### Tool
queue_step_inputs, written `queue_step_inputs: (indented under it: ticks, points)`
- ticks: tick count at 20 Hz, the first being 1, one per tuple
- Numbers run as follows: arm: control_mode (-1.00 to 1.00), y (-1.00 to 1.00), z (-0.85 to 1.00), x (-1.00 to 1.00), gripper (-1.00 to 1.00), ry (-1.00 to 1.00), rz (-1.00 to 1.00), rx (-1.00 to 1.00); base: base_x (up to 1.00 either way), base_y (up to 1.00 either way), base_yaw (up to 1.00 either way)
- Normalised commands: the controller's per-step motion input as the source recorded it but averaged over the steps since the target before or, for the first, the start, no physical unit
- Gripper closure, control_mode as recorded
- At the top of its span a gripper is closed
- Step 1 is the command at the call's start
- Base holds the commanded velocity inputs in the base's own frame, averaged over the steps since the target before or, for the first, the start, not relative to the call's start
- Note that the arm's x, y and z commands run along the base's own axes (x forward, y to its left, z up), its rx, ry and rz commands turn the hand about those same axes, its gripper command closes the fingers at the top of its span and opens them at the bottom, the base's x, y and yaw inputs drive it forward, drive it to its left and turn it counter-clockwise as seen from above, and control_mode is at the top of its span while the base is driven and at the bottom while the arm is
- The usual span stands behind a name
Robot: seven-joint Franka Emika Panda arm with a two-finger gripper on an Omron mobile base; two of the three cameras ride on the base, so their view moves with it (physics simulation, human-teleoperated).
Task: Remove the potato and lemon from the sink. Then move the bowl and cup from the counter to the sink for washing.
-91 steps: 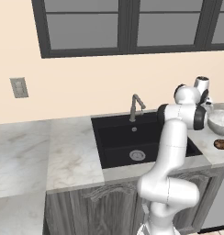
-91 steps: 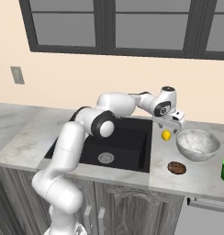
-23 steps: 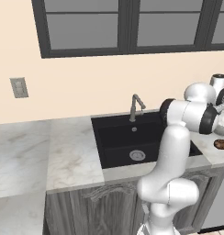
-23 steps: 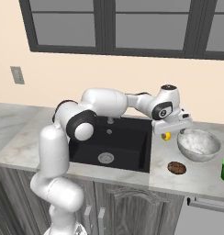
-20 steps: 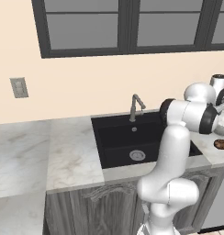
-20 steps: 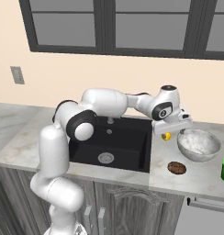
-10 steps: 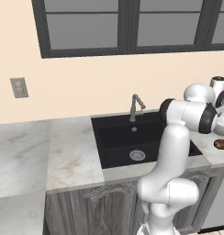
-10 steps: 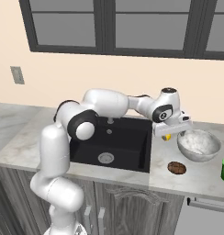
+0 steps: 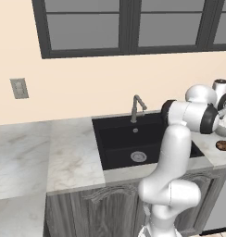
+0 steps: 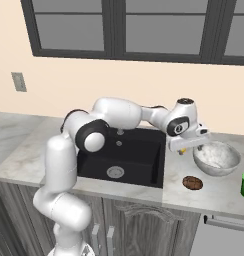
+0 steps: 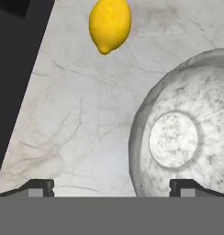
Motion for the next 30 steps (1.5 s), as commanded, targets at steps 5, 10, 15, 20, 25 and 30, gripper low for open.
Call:
queue_step_inputs:
  ticks: [5, 10, 15, 20, 25, 30]
  points:
    - [-1.00, -0.06, -0.09, 0.00, -1.00, 0.00, 0.00, 0.00, 0.00, 0.00, 0.00]
    - [-1.00, -0.05, -0.10, 0.00, -1.00, 0.00, 0.00, 0.00, 0.00, 0.00, 0.00]
    - [-1.00, -0.06, -0.10, 0.04, -1.00, 0.00, 0.00, 0.00, 0.00, 0.00, 0.00]
    - [-1.00, -0.06, -0.08, 0.07, -1.00, 0.00, 0.00, 0.00, 0.00, 0.00, 0.00]
    - [-1.00, -0.08, -0.05, 0.07, -1.00, 0.00, 0.00, -0.01, 0.00, 0.00, 0.00]
    - [-1.00, -0.10, -0.04, 0.06, -1.00, 0.00, 0.00, -0.01, 0.00, 0.00, 0.00]
